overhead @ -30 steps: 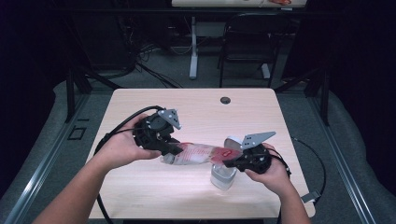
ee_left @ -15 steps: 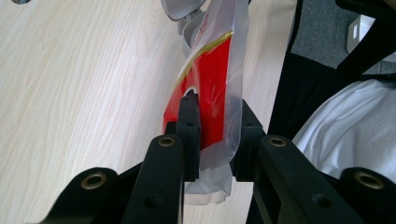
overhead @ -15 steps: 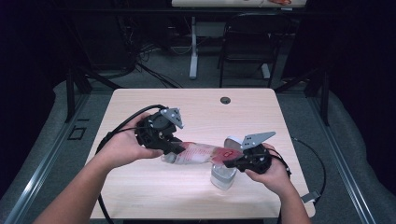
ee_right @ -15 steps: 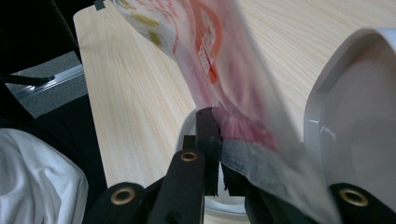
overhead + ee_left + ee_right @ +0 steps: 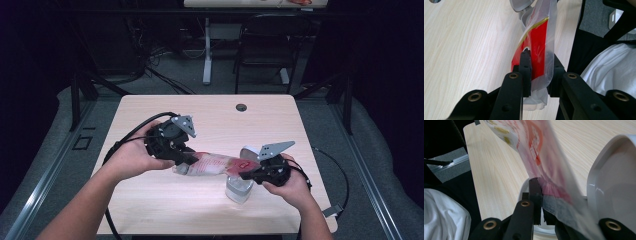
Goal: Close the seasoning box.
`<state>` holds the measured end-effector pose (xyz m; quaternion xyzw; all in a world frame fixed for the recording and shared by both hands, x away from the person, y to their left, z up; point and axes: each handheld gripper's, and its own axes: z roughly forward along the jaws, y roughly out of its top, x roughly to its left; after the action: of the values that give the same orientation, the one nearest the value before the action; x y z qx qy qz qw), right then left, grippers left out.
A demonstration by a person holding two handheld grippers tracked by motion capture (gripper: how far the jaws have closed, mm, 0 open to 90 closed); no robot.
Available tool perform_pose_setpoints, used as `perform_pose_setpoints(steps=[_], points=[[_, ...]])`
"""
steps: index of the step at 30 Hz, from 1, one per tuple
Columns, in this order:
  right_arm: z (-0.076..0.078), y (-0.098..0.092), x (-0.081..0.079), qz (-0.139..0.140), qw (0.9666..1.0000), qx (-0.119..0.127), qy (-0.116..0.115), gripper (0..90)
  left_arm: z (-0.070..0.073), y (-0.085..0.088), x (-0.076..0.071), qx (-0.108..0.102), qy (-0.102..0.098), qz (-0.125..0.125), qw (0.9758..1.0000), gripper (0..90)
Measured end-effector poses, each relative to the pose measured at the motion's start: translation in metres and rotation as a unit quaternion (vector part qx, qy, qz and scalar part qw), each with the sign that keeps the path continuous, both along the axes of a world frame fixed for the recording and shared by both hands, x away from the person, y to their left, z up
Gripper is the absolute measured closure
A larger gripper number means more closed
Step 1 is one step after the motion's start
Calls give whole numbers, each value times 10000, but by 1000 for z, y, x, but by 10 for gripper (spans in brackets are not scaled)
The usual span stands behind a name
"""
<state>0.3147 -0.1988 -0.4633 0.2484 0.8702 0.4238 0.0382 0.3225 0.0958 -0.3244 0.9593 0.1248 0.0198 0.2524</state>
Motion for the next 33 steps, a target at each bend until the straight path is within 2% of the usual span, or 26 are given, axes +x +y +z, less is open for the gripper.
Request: perform_pose_setpoints(steps=[20, 33], points=[[0, 1, 0, -38, 10000, -55, -31, 873, 0, -1, 1, -7, 5, -19, 10000, 783], [0, 0, 0, 11, 10000, -40, 37, 878, 1, -2, 1, -15, 22, -29, 10000, 788]])
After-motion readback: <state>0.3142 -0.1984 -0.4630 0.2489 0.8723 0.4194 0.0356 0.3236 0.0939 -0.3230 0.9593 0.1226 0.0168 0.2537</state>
